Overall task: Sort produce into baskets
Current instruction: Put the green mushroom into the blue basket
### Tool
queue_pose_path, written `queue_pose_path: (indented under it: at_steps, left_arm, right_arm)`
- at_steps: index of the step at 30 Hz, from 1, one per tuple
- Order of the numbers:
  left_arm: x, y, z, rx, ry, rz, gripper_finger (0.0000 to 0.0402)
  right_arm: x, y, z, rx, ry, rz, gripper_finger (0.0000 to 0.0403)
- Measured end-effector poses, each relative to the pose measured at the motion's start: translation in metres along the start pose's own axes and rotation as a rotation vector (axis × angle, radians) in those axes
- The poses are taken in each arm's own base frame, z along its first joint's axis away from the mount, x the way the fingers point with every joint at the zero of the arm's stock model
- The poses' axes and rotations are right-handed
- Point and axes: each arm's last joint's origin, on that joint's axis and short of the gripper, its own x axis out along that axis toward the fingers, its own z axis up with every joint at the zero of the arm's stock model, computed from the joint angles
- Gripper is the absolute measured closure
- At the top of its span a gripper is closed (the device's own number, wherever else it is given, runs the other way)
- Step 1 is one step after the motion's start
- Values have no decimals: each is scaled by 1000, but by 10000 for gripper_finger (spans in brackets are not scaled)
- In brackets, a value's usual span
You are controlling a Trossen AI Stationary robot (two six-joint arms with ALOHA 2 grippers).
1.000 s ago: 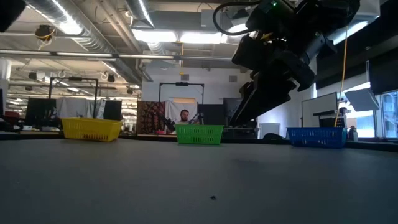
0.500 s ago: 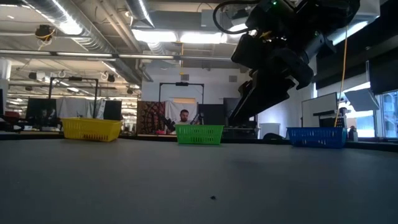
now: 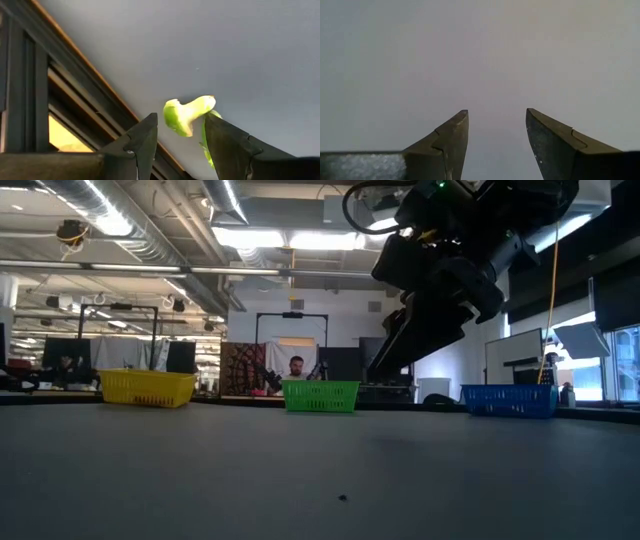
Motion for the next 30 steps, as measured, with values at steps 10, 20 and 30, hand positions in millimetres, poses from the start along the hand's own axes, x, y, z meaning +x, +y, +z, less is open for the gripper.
queue_pose_path:
  at_steps: [10,20,30]
  left_arm:
    - [3,3,-6,-19,-5,17,243]
    - [5,7,-11,29,-25,28,273]
    - [5,6,-10,108,-69,11,350]
  right_arm:
    - [0,0,0,0,2,0,205]
    - [0,0,0,-3,1,0,205]
    - [0,0,0,-4,0,0,205]
